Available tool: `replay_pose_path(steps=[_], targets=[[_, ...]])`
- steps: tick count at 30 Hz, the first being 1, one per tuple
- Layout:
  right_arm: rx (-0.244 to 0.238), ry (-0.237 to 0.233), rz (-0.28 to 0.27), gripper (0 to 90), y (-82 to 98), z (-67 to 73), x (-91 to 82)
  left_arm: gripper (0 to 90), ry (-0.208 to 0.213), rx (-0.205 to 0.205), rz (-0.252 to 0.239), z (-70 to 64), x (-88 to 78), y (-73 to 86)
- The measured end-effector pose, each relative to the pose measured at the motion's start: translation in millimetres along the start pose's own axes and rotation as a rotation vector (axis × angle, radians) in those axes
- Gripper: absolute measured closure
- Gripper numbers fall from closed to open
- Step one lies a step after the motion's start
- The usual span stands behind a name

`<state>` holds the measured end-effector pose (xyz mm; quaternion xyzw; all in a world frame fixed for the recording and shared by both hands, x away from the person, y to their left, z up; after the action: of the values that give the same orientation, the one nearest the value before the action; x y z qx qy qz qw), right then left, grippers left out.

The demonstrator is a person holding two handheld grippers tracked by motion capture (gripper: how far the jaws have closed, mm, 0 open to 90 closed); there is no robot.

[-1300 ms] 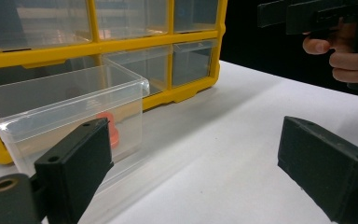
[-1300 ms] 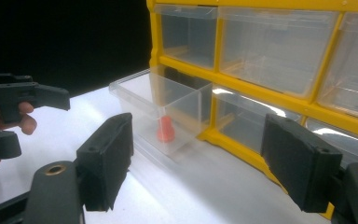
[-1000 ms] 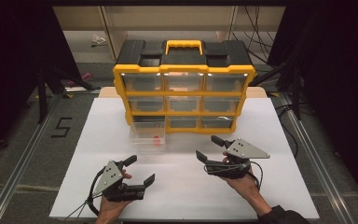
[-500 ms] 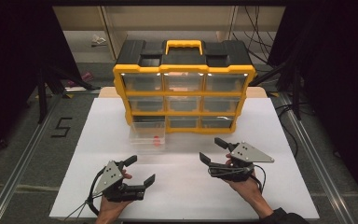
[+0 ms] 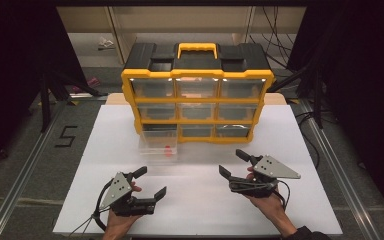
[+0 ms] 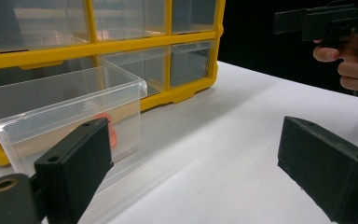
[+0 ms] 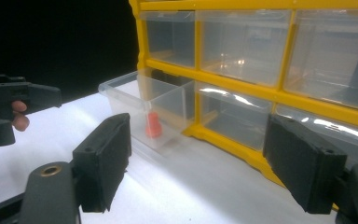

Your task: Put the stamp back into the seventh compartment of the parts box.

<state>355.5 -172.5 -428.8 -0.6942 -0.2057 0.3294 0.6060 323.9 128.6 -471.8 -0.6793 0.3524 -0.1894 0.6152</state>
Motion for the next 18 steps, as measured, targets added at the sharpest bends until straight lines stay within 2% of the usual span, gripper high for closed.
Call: replay_pose_path(steps=[18], targets=[[0.004, 0.004, -0.005, 19.9, 6.2, 0.4, -10.0, 9.4, 0.005, 0.0, 0.002, -0.5, 0.3, 0.2]])
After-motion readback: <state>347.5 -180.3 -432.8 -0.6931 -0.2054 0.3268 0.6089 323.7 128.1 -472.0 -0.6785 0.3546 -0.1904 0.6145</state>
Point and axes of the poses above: each handheld gripper's, and its own axes: x roughly forward along the jaws, y roughly out of its underside, z roughly to its left, the point moved 5 cm from there along x, roughly forward along the jaws, and after that the axes turned 5 degrees about -x, right-handed, at the moved point
